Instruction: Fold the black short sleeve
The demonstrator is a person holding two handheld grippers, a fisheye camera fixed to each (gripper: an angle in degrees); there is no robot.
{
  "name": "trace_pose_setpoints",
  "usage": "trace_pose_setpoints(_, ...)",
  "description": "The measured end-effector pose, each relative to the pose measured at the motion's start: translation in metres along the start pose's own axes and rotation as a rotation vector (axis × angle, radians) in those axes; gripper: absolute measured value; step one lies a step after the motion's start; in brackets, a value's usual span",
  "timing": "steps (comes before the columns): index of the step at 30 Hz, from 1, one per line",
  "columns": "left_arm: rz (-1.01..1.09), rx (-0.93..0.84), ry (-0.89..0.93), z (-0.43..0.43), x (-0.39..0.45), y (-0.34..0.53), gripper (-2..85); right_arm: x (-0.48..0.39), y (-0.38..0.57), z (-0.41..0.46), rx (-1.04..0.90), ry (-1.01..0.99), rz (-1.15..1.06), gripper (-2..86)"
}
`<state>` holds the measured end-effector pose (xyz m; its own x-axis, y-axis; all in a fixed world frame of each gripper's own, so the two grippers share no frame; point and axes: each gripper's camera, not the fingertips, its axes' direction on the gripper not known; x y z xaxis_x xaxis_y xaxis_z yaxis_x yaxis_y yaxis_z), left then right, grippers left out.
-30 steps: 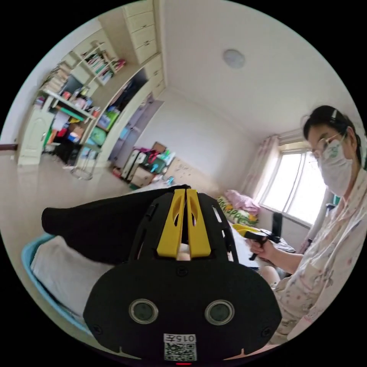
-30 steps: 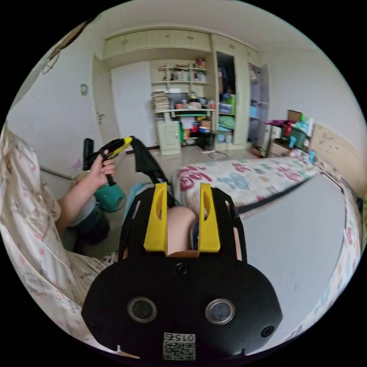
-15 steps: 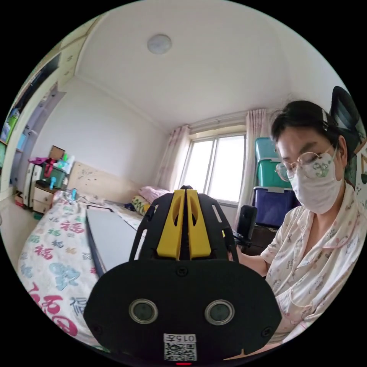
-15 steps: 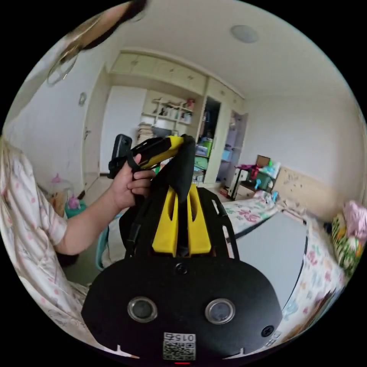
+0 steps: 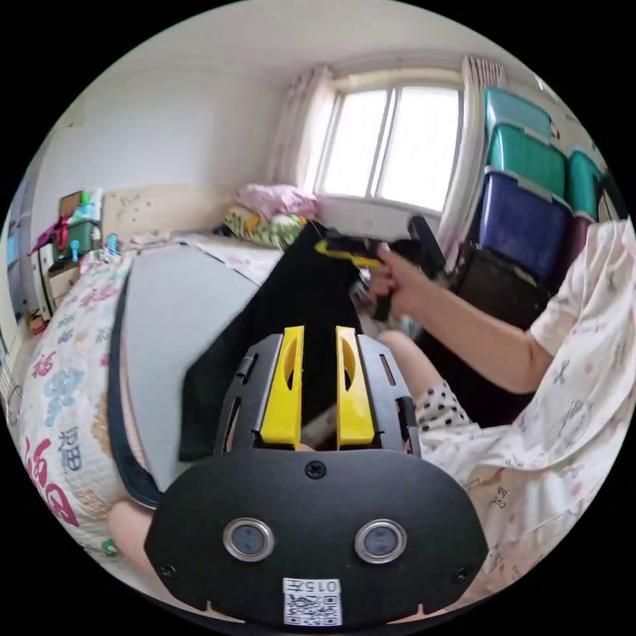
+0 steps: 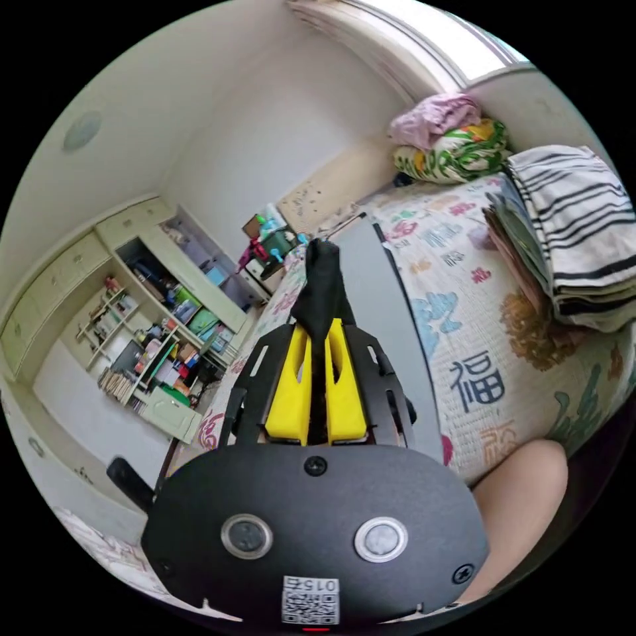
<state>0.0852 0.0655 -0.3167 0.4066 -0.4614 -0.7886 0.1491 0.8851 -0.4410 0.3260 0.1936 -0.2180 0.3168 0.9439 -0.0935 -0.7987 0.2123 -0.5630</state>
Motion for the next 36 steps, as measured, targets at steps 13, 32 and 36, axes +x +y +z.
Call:
trace_pose_setpoints(13,0.112,-0.096,-0.298,0.123,0.110,-0.039,11.8,-0.067,-0.098,0.017,-0.070,0.048,-0.030,2.2)
trace_pose_setpoints(32,-0.235,0.171,-0.286,-0.060,0.017,0.010,0.8,-0.245,-0.091,-0.114,-0.128,0.088,-0.355,3.5)
trace_pose_setpoints(36,-0.248,0.386,-0.374,-0.155,-0.016,0.013,0.6,-0.286,-0.076,-0.181,-0.154,-0.176,-0.503,3.9)
